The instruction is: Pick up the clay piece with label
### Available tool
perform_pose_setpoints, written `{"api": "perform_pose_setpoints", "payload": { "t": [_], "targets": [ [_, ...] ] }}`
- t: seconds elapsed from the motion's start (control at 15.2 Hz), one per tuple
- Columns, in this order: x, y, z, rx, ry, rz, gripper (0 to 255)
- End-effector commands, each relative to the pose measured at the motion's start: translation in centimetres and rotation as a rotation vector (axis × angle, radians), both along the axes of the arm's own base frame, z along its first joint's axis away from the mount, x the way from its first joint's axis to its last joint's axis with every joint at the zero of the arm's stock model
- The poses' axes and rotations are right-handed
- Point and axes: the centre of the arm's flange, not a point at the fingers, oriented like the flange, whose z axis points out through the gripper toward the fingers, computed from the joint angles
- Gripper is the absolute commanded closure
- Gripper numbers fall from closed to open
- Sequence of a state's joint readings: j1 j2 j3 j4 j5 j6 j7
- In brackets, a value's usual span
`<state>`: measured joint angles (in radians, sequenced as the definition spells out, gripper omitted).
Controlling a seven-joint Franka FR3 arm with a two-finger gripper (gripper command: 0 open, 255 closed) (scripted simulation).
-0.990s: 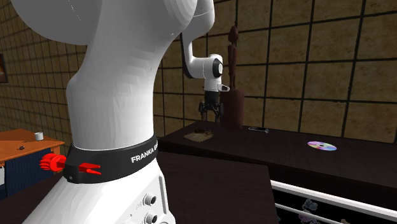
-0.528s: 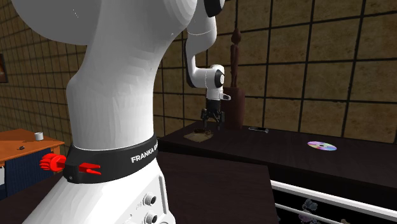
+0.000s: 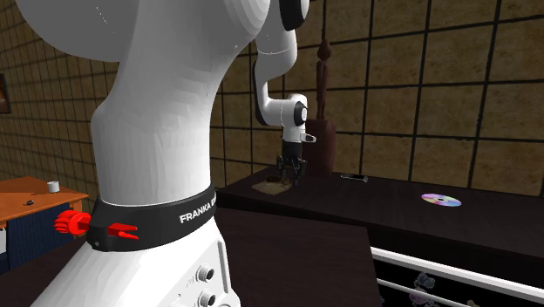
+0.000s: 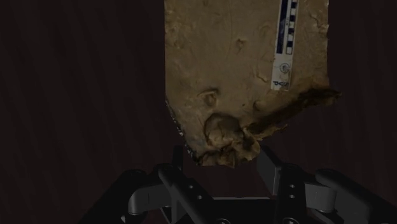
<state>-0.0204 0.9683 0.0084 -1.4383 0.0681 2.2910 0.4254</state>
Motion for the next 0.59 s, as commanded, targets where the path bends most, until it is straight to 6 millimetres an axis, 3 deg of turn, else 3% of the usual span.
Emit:
{"api": "perform_pose_setpoints", "payload": {
  "t": [0.0, 0.4, 0.53],
  "targets": [
    [-0.1, 0.0, -0.1, 0.0, 0.002, 0.0, 255],
    [0.0, 0.0, -0.1, 0.0, 0.002, 0.0, 255],
    [0.0, 0.0, 0.9, 0.0, 0.002, 0.0, 255]
  ]
}}
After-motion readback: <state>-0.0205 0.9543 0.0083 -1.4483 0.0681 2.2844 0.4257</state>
